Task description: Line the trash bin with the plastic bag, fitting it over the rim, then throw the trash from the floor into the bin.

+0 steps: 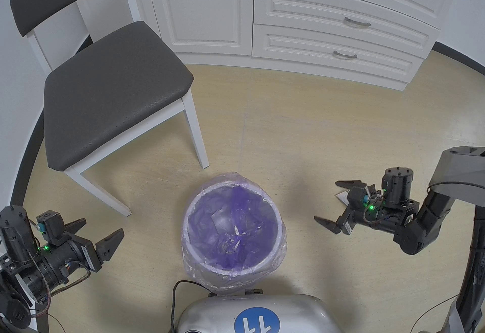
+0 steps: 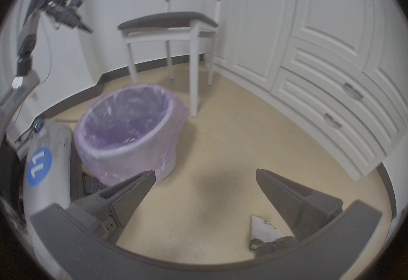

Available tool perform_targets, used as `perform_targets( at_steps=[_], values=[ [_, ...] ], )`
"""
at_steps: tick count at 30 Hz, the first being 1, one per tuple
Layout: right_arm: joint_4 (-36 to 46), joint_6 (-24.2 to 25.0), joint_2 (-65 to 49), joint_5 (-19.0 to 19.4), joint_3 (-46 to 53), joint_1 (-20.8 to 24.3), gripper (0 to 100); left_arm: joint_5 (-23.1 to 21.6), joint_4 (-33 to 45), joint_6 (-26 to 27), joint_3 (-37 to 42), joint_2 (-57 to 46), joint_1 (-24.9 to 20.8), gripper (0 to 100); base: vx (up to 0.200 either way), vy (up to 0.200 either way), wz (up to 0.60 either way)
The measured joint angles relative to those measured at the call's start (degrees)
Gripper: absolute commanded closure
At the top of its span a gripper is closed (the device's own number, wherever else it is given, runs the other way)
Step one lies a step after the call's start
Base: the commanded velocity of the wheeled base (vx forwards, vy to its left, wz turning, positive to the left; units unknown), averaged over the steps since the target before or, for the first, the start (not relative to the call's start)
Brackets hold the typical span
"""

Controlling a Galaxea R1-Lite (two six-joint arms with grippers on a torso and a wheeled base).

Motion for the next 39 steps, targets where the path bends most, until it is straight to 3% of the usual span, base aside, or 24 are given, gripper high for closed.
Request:
perform_targets(
  at_steps=[4,10,22,28,29,39],
  values=[
    [-0.09,-4.86,6.81,4.6,-1.82,-0.63,0,0.01,-2.5,-0.09,0.02,2.18,2.84,0,0.0,0.0,0.0],
    [0.11,-6.07,14.14,11.0,-6.78,0.28,0,0.0,-5.72,-0.07,0.02,4.28,4.93,0,0.0,0.0,0.0],
    [3.28,-3.08,21.16,11.54,-15.27,8.91,0,0.04,-7.4,0.33,0.02,6.12,6.33,0,0.0,0.0,0.0],
    [6.51,-2.1,22.38,11.5,-18.92,10.64,0,0.04,-8.41,0.3,0.02,6.06,6.58,0,0.0,0.0,0.0],
    [6.95,-1.72,22.49,11.54,-19.32,10.78,100,0.06,-8.51,0.33,0.02,6.06,6.58,0,0.0,0.0,0.0],
    [7.47,-1.22,23.16,11.52,-22.09,11.03,100,0.04,-10.29,0.24,0.05,6.5,7.19,0,0.0,0.0,0.0]
  ],
)
